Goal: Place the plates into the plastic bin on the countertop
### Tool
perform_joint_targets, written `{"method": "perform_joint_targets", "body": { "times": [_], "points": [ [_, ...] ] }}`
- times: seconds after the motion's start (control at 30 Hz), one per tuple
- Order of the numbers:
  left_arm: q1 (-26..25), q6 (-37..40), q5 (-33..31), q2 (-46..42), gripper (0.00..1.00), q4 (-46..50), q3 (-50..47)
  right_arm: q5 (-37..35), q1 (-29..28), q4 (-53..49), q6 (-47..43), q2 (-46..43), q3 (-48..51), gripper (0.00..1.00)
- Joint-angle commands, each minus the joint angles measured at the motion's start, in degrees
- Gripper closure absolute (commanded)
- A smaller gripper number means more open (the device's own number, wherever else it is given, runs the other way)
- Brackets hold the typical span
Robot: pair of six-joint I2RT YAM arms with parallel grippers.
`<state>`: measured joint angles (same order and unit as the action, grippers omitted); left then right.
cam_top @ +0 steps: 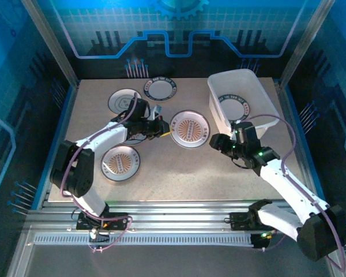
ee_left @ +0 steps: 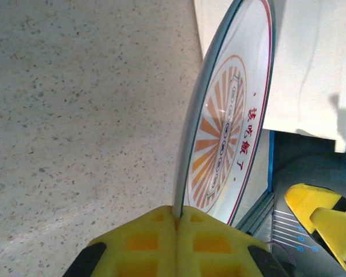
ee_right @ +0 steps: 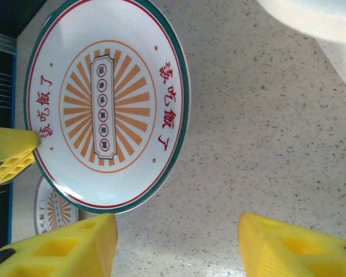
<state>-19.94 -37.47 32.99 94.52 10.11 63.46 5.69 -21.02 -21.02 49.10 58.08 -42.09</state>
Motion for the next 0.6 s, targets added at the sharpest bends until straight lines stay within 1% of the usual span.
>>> {"method": "perform_joint_targets", "body": {
  "times": [0.0,0.4,0.57],
  "points": [
    [0.3,0.1,3.2,-2.4,1.0,-3.8,0.0,3.5,0.5,-1.5,0.8,-1.0,-2.9,0.41],
    [-0.1,-2.3,6.6,-1.6,1.0,-7.9,1.7,7.6,-1.6,3.8,1.4,3.5,-5.3,0.41],
    [-0.5,-3.1,6.9,-1.4,1.0,-8.9,1.5,5.3,-1.7,2.7,1.5,4.6,-5.7,0.42]
  ]
}}
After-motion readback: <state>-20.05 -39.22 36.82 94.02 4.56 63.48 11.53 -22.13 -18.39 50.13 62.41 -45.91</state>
